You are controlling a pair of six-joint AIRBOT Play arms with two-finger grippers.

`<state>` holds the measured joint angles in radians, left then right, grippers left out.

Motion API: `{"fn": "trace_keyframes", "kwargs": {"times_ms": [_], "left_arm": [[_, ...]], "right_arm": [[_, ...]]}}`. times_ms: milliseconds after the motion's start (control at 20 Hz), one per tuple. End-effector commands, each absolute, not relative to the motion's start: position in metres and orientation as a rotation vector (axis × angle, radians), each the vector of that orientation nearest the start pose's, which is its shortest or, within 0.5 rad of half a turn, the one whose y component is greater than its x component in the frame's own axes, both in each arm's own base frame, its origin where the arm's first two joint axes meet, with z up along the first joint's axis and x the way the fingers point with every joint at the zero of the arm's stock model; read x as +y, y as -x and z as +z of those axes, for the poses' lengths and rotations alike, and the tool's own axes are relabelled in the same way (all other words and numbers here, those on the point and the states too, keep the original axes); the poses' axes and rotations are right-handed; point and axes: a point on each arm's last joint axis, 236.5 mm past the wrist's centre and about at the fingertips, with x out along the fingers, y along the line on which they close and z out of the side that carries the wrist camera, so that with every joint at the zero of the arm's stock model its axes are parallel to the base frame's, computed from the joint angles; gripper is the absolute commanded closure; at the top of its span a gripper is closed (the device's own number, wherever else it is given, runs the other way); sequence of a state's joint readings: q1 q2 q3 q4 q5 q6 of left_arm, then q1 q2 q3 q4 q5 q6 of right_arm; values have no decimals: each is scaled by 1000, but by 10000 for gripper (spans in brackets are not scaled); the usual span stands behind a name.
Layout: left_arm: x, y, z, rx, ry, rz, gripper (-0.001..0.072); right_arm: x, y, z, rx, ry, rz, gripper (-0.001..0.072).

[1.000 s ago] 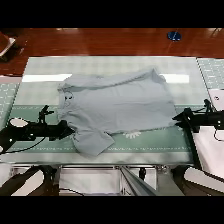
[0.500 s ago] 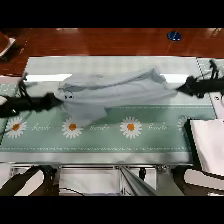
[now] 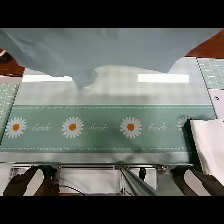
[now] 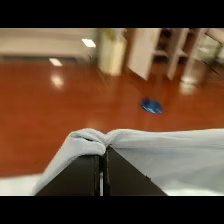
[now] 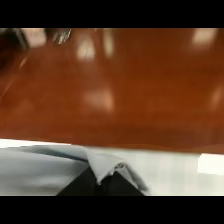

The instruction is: Fold the shirts.

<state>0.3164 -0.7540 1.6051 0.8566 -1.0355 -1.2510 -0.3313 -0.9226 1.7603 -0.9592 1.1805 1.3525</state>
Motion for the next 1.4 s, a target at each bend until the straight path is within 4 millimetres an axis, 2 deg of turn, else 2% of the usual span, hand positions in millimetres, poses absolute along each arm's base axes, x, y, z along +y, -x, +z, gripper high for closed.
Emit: {"fn": "trace_keyframes", "kwargs": {"times_ms": [0,150,250,350,450,550,650,700,850,950,1050,1200,1350], "left_arm": [[-19,-226,502,-84,-52,-61,692],[-12,-174,511,-136,-82,52,692],[-17,-145,518,-184,-89,49,692],[-13,-133,517,-191,-94,55,692],[5,-145,498,-114,-89,101,692],[26,-173,461,8,-80,158,691],[37,-210,414,141,-41,173,692],[37,-233,384,219,4,157,692],[20,-301,297,434,121,46,692],[9,-344,243,544,226,-12,692],[0,-389,200,617,304,-49,692],[-13,-454,154,624,416,-69,692],[-22,-505,99,691,501,-65,692]], "right_arm": [[12,-258,482,62,-43,82,683],[10,-213,490,26,-17,7,683],[14,-197,483,51,-16,4,683],[18,-192,472,97,-20,10,682],[22,-196,456,161,-38,36,683],[28,-210,431,234,-77,82,683],[46,-228,395,331,-150,188,683],[50,-240,372,391,-178,223,683],[38,-282,302,565,-249,236,683],[37,-318,265,637,-307,286,683],[35,-360,221,729,-359,320,683],[37,-433,154,801,-392,315,683],[22,-505,86,861,-461,253,683]]}}
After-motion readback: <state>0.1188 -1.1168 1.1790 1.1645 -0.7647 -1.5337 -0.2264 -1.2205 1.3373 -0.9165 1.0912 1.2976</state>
